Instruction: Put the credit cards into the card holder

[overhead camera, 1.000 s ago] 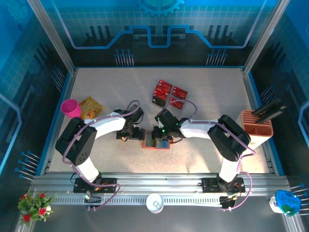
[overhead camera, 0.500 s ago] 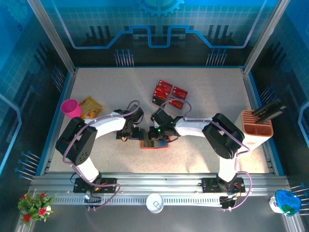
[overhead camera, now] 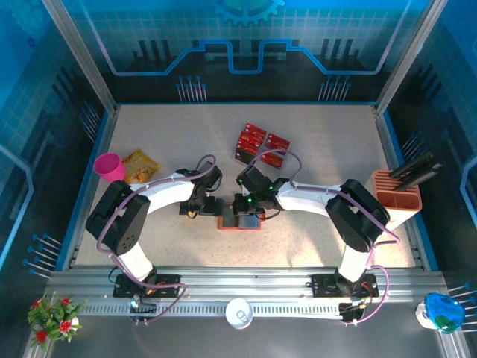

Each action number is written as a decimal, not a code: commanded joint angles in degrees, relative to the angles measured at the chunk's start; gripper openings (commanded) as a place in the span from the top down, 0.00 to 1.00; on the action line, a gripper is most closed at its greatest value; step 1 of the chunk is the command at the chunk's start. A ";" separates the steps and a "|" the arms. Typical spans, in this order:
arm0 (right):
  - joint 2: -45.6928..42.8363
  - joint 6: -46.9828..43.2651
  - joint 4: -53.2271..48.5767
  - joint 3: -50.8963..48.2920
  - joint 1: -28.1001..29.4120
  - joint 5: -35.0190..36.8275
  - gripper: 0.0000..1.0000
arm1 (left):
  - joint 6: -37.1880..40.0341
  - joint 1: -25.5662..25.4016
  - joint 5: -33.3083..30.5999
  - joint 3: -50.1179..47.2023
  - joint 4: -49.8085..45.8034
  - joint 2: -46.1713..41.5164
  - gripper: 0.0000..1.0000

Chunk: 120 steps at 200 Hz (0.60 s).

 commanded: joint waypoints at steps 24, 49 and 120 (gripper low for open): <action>3.33 -2.05 -5.01 1.02 -0.10 1.24 0.99 | 1.50 0.29 1.66 -2.30 2.76 3.75 0.03; 5.51 -2.56 -5.83 2.49 0.29 0.72 1.00 | 1.74 0.30 1.66 -2.27 2.88 3.89 0.03; 8.70 -2.17 -5.19 6.61 1.53 -1.52 1.00 | 1.77 0.30 2.50 -0.25 1.93 2.60 0.03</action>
